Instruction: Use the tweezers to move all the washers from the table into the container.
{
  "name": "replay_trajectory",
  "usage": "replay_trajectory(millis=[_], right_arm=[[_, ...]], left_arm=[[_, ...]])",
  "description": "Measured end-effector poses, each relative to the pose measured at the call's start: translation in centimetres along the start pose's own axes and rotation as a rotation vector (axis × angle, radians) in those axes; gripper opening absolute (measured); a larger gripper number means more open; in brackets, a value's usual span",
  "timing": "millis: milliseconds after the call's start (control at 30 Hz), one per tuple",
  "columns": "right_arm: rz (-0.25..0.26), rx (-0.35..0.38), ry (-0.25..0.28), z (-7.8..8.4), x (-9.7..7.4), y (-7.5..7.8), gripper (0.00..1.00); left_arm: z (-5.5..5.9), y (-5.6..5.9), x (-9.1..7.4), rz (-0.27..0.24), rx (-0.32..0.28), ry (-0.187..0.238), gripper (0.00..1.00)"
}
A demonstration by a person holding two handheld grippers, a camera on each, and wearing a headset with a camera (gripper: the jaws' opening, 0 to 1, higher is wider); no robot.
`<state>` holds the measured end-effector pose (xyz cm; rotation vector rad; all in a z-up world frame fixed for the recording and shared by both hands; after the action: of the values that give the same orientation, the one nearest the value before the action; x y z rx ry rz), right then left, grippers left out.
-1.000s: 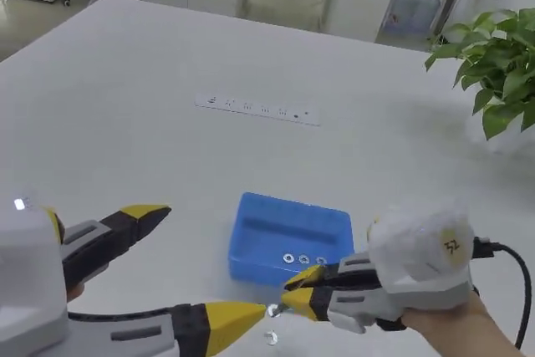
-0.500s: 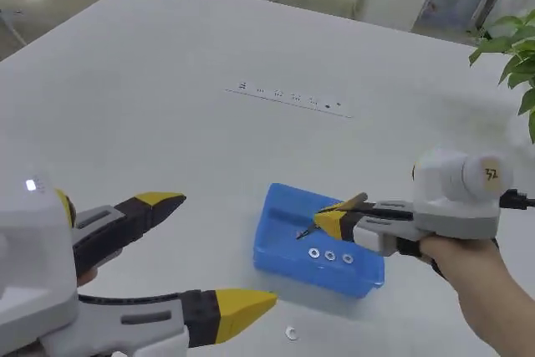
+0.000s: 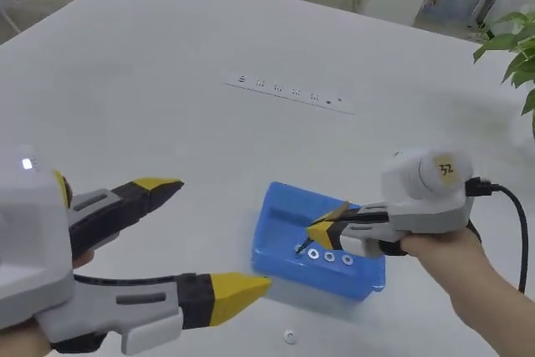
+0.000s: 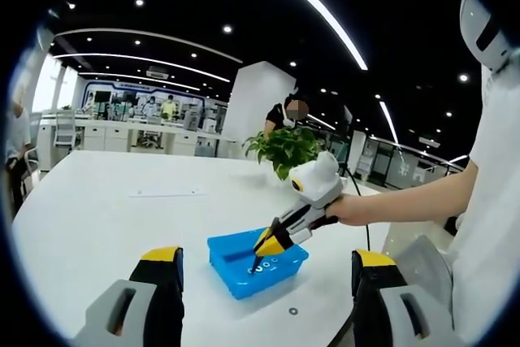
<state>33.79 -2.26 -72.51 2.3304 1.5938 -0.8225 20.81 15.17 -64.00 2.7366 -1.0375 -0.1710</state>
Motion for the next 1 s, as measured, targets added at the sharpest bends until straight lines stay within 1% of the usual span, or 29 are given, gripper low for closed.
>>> replay_trajectory(millis=[133, 233, 400, 533, 667, 833, 967, 1000], right_arm=[[-0.006, -0.014, -0.012, 0.1, 0.1, -0.1, 0.03], [-0.009, -0.01, -0.009, 0.2, 0.2, 0.0, 0.03], [-0.003, -0.011, -0.004, 0.2, 0.2, 0.1, 0.03], [0.001, -0.012, 0.006, 0.1, 0.1, 0.1, 0.03], [0.007, -0.019, 0.004, 0.1, 0.0, 0.0, 0.03], [0.022, -0.011, 0.013, 0.1, -0.4, 0.2, 0.03], [0.037, -0.014, 0.03, -0.2, -1.1, 0.1, 0.03], [0.043, -0.014, 0.042, -0.4, -1.4, 0.0, 0.03]], left_arm=[[0.2, 0.2, 0.1, 0.009, 0.002, -0.008, 0.86], [0.4, 0.2, -0.1, 0.01, 0.001, -0.018, 0.86], [0.6, 0.2, -0.5, 0.002, -0.007, -0.023, 0.86], [0.6, 0.1, -0.6, 0.001, -0.007, -0.023, 0.86], [0.4, 0.1, -0.5, 0.003, -0.003, -0.016, 0.86], [0.3, 0.1, -0.4, 0.007, 0.001, -0.013, 0.86], [0.3, 0.2, -0.4, 0.011, 0.004, -0.017, 0.85], [0.3, 0.2, -0.5, 0.011, 0.004, -0.014, 0.85]])
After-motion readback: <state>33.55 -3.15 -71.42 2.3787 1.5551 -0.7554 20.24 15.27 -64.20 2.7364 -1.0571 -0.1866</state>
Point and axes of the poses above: the centre of the closed fingertips' face, and the gripper's own axes: x roughly forward along the fingers, y roughly to its right, z roughly out of its underside, the point moved 7 cm from there along -x, roughly backward along the fingers, and after that the axes turned 10 degrees about y, right-handed, at the moved point
